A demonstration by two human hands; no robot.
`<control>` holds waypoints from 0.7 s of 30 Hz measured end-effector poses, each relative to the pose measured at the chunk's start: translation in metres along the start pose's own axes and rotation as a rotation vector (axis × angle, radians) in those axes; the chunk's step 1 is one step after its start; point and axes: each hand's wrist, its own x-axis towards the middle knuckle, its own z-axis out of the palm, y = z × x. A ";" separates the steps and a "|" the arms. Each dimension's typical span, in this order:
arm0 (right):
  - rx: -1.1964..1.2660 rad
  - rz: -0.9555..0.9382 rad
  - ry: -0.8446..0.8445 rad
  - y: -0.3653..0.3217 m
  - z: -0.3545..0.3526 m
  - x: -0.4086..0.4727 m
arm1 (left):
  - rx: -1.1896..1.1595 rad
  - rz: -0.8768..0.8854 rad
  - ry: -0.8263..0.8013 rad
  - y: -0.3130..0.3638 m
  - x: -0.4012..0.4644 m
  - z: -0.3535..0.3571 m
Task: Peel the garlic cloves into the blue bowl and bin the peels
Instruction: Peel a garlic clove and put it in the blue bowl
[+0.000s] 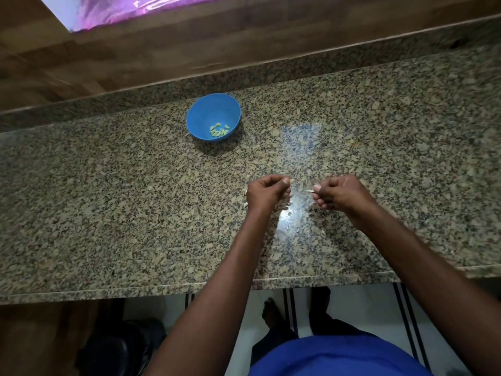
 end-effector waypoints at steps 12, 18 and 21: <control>-0.176 -0.011 0.148 0.037 0.009 0.018 | 0.763 0.243 0.144 -0.009 0.048 0.022; -0.194 -0.032 0.154 0.044 0.004 0.021 | 0.620 0.125 0.178 -0.001 0.037 0.011; -0.283 -0.094 0.188 0.047 0.002 0.017 | 0.586 0.122 0.109 -0.009 0.014 -0.003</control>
